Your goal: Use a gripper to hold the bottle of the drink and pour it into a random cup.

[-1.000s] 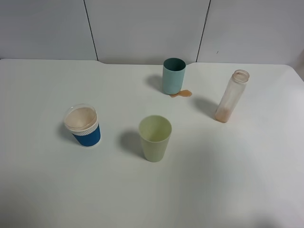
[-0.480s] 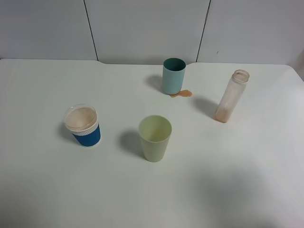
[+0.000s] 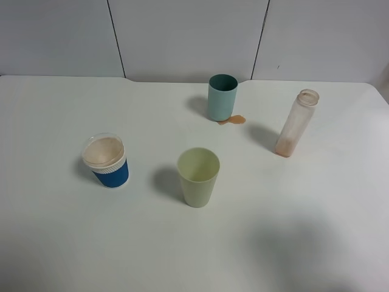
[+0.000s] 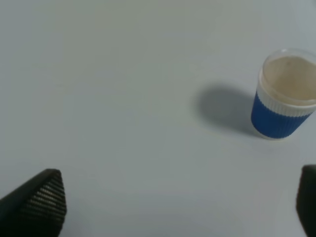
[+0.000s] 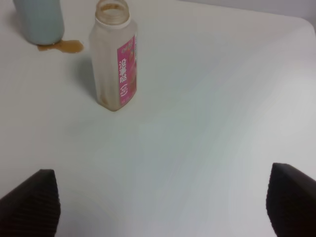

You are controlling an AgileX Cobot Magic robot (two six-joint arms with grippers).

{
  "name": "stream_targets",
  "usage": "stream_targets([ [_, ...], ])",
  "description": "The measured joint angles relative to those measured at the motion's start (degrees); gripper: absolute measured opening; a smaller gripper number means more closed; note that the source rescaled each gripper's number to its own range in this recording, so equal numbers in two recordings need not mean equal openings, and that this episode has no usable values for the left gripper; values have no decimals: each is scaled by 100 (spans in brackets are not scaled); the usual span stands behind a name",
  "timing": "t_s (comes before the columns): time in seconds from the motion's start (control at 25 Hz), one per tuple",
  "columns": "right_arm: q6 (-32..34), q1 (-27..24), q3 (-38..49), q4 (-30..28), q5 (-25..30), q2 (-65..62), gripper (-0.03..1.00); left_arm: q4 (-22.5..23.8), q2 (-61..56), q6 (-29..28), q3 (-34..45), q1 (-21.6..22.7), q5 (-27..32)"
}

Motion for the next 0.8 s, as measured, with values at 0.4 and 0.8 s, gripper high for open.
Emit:
stream_targets([
  [0.4, -38, 0, 0, 61, -1, 0, 94, 30, 0, 0, 0, 0, 0],
  [0.8, 153, 0, 0, 203, -1, 0, 94, 30, 0, 0, 0, 0, 0],
])
